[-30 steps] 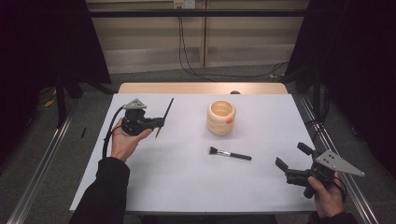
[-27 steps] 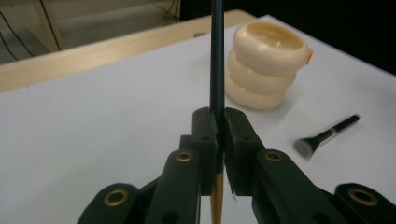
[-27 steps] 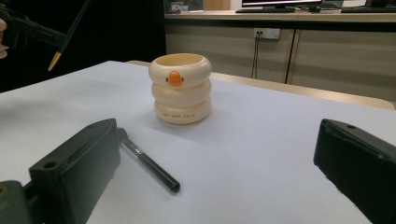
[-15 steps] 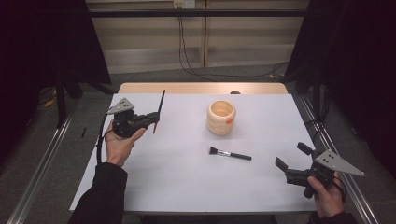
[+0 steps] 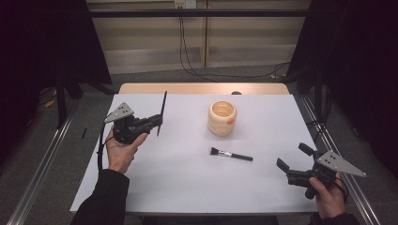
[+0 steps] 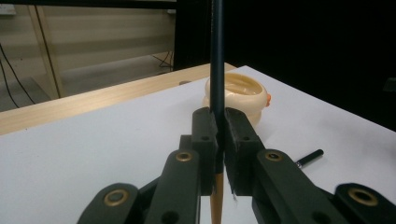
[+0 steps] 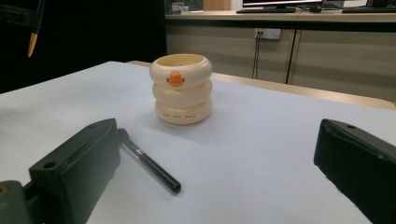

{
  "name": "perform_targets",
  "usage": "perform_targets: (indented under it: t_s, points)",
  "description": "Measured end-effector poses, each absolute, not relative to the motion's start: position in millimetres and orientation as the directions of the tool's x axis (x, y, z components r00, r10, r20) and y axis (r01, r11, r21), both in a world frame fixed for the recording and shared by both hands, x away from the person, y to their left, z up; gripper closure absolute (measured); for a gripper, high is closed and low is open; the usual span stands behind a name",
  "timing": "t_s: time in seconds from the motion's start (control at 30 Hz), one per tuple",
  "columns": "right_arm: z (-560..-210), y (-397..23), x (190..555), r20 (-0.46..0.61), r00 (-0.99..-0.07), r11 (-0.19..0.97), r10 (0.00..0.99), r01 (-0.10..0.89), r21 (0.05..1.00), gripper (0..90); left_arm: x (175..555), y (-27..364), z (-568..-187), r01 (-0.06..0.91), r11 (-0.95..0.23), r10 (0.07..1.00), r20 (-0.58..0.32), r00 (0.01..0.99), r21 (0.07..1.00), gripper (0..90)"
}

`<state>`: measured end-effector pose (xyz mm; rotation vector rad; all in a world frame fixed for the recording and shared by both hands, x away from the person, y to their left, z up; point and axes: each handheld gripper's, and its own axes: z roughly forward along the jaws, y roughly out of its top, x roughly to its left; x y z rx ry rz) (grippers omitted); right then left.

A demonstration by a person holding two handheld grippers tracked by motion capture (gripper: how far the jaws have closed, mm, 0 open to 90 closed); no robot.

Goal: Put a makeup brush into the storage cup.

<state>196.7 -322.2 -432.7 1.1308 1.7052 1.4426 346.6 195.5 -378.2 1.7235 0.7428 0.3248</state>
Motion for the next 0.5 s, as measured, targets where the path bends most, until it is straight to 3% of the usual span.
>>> perform_targets:
  t_s: [0.5]
  points:
    - [-432,-322,197,0.071,-0.440,0.026,0.895,0.210,0.977,0.0,324,187,-376,0.294,-0.115,0.564,-0.181,0.806,0.949,83.7]
